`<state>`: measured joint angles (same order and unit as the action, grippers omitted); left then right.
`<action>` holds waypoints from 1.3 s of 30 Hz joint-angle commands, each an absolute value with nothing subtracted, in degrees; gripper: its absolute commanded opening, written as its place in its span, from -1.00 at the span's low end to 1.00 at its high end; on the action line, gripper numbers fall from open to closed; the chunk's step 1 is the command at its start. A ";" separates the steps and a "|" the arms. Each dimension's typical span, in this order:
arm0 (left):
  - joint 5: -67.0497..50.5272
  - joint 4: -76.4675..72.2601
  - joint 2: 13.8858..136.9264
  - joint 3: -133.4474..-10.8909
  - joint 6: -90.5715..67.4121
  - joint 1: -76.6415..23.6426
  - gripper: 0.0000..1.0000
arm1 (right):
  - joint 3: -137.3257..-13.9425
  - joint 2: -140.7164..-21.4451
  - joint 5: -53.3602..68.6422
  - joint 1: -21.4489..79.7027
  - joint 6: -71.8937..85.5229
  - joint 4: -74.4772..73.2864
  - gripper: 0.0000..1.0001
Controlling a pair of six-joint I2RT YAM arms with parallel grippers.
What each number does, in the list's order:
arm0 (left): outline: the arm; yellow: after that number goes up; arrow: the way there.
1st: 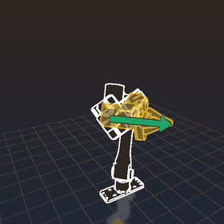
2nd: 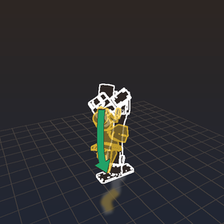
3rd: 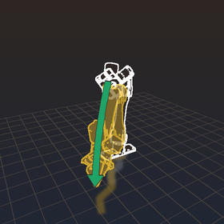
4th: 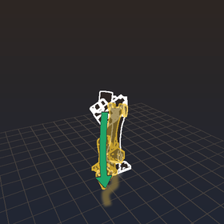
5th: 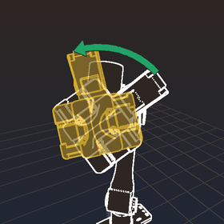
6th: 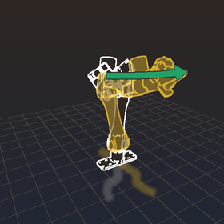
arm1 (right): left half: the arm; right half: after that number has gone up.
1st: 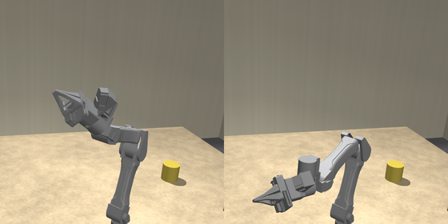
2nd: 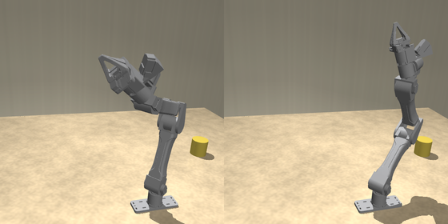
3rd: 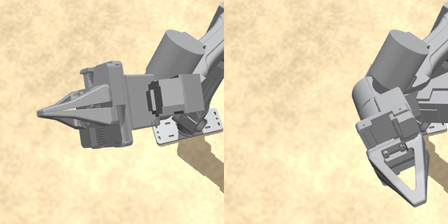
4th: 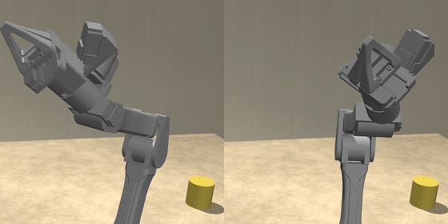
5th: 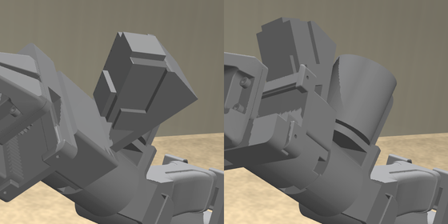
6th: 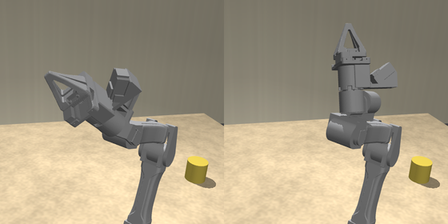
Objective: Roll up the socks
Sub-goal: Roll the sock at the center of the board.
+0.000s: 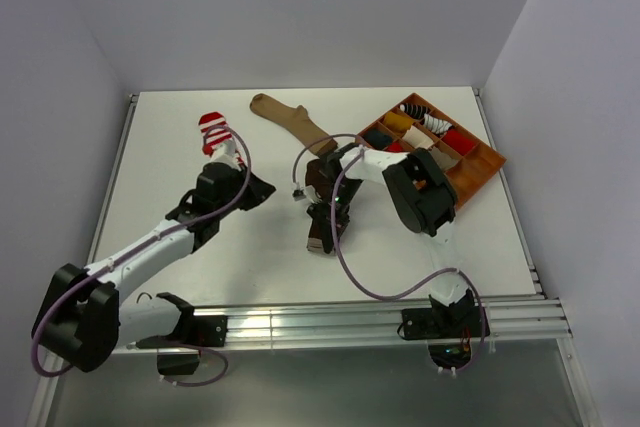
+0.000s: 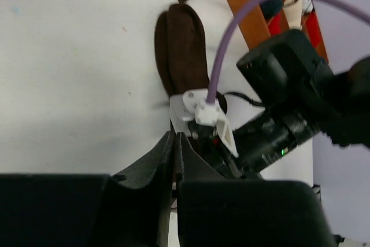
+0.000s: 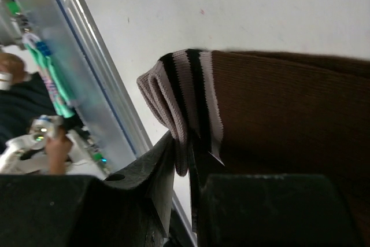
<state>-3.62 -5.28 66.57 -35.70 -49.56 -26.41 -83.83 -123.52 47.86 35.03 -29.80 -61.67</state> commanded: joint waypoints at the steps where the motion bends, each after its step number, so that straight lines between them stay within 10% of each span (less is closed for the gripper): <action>1: -1.58 -14.49 68.46 -33.49 -48.08 -30.31 -0.79 | -86.31 -124.80 51.77 33.14 -30.76 -66.80 -0.60; 12: -17.38 -33.48 80.05 -29.00 -38.86 -36.29 -0.29 | -87.36 -129.11 52.47 32.34 -30.59 -69.08 -0.60; 39: -33.39 -50.71 98.43 -26.19 -38.05 -39.64 -0.05 | -89.12 -132.27 55.02 29.18 -31.20 -71.90 -0.60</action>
